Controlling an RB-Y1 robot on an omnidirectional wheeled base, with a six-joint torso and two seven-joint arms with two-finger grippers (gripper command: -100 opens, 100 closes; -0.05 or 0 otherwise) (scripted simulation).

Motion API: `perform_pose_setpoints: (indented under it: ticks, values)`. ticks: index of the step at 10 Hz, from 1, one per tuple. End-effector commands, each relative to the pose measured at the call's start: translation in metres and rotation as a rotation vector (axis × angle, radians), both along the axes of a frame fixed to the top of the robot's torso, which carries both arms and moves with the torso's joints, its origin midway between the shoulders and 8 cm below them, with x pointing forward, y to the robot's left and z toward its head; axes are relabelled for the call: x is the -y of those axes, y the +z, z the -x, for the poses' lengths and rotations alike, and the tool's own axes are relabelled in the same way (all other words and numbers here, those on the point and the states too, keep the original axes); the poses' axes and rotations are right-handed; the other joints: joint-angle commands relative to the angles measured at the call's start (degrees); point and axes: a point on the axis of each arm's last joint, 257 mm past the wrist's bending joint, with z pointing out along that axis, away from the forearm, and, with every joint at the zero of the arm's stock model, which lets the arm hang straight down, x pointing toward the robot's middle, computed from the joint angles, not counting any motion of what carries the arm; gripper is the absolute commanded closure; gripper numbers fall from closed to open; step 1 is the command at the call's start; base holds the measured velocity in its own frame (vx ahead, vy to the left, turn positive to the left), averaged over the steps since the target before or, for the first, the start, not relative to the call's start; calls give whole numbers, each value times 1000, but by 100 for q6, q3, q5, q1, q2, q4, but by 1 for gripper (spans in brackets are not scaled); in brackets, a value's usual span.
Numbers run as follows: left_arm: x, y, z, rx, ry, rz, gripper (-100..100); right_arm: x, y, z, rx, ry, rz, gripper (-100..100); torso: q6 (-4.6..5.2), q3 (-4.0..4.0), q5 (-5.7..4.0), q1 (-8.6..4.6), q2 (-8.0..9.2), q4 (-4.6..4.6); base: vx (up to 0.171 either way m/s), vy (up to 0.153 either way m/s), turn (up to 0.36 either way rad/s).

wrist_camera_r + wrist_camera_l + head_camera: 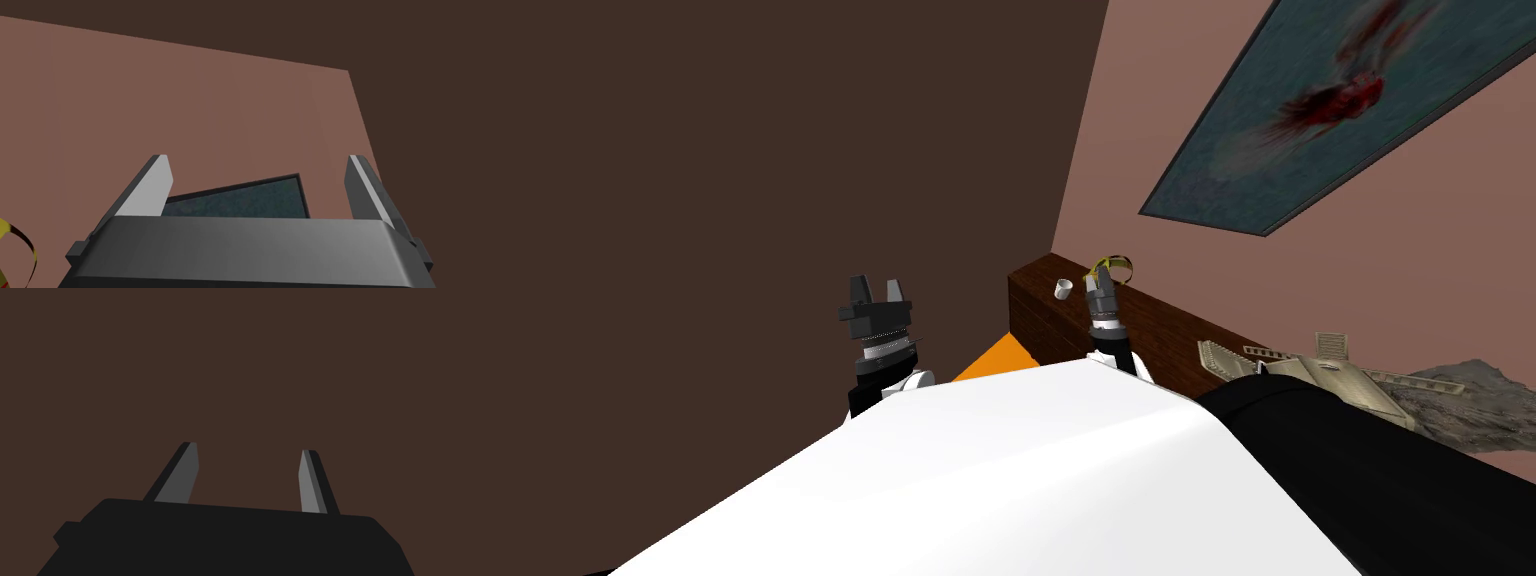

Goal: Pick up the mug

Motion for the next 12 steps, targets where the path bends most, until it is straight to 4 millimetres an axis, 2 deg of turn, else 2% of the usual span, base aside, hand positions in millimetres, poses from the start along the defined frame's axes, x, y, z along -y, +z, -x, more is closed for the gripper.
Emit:
perform_pose_setpoints:
  ticks: [1,6,7,12]
  values:
    - [0,0,0,0,0,0,0,12,-13,1,-65,-59,75,-100,0,0,0,0,0,0,-39,58,44]
    - [0,0,0,0,0,0,0,44,-47,10,-249,-202,282,-100,0,-8,-2,-9,-15,-3,-23,45,58]
    - [0,0,0,0,0,0,0,45,-48,10,-253,-208,291,-100,-1,-8,-1,-5,-13,-3,-12,31,22]
    - [0,0,0,0,0,0,0,81,-86,26,-461,-334,529,-100,-1,-12,-2,-10,-21,-5,3,32,79]
